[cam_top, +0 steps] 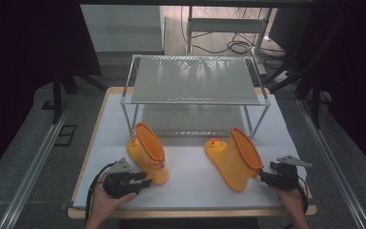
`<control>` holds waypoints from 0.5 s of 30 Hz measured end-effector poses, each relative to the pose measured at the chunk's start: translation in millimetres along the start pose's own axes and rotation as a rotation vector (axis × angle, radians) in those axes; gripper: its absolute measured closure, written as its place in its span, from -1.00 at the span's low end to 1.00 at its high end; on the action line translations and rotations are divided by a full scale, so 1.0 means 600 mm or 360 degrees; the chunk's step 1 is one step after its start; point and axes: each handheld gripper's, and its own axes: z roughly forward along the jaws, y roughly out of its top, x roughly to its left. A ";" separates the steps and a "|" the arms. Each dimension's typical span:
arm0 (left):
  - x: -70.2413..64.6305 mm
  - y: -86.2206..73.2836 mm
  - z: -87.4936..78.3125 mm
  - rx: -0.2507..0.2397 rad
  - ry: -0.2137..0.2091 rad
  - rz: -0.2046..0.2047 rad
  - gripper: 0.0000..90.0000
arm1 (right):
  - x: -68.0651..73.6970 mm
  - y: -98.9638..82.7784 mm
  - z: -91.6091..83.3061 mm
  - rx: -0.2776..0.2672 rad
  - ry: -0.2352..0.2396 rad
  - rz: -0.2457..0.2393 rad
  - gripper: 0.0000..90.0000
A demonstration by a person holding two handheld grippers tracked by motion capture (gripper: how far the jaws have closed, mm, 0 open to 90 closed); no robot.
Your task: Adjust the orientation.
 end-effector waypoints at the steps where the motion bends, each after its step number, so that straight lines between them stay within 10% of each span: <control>1: -0.001 0.000 -0.001 -0.0005 0.0005 0.0001 0.32 | 0.000 0.000 0.000 0.0001 0.0000 0.0004 -0.35; 15: -0.083 0.013 0.019 -0.0156 0.0123 0.0041 0.81 | -0.002 0.000 0.000 0.0004 -0.0021 0.0021 -0.36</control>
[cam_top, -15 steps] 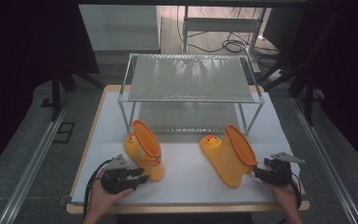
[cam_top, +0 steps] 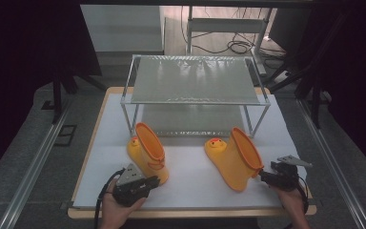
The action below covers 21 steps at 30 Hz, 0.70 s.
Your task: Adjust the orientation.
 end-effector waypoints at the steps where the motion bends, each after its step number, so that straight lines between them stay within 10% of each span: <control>1: -0.007 0.002 0.005 -0.0013 0.0013 -0.0005 0.83 | 0.000 0.000 0.000 0.0000 0.0001 0.0003 -0.36; 12: -0.057 0.022 0.058 -0.0080 0.0177 -0.0005 0.91 | -0.003 0.000 0.000 -0.0009 0.0001 0.0030 -0.37; 21: -0.045 0.023 0.051 -0.0163 0.0334 -0.0024 0.96 | -0.004 0.000 -0.001 -0.0010 -0.0004 0.0044 -0.38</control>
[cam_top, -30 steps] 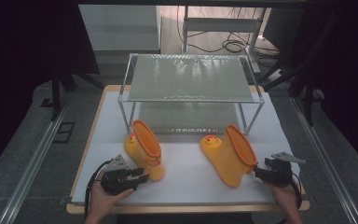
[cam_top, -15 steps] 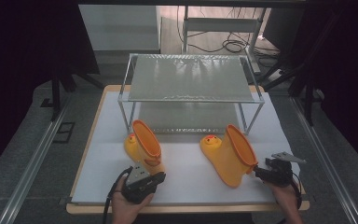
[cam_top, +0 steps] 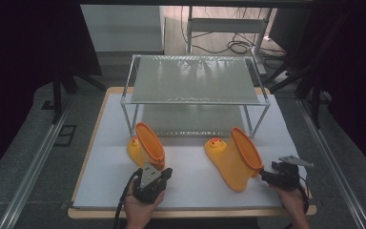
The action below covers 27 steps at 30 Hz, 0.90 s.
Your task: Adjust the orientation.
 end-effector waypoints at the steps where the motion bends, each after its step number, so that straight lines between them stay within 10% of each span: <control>1: 0.002 -0.001 -0.002 -0.0003 -0.0002 -0.0004 0.98 | 0.000 0.000 0.000 0.0000 -0.0002 -0.0003 -0.37; 16: 0.037 -0.035 -0.053 0.0009 0.0008 -0.0066 0.99 | 0.000 0.000 0.000 0.0002 -0.0005 0.0001 -0.38; 27: 0.014 -0.024 -0.035 -0.0009 0.0037 -0.0030 0.95 | 0.000 0.000 0.001 0.0003 -0.0011 -0.0004 -0.37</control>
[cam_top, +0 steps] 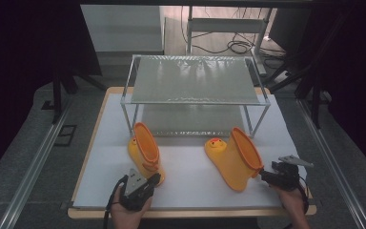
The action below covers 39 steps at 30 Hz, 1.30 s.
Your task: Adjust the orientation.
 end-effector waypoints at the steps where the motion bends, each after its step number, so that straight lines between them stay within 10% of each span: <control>1: -0.002 0.004 0.006 -0.0002 0.0000 -0.0001 0.96 | 0.000 0.000 0.000 0.0000 0.0000 0.0000 -0.38; 17: -0.016 0.009 0.022 -0.0062 0.0134 0.0050 1.00 | -0.001 0.000 0.000 -0.0002 0.0005 0.0006 -0.38; 39: 0.086 -0.037 -0.067 -0.0037 0.0190 -0.0140 0.99 | -0.001 0.000 0.000 -0.0004 0.0002 0.0010 -0.37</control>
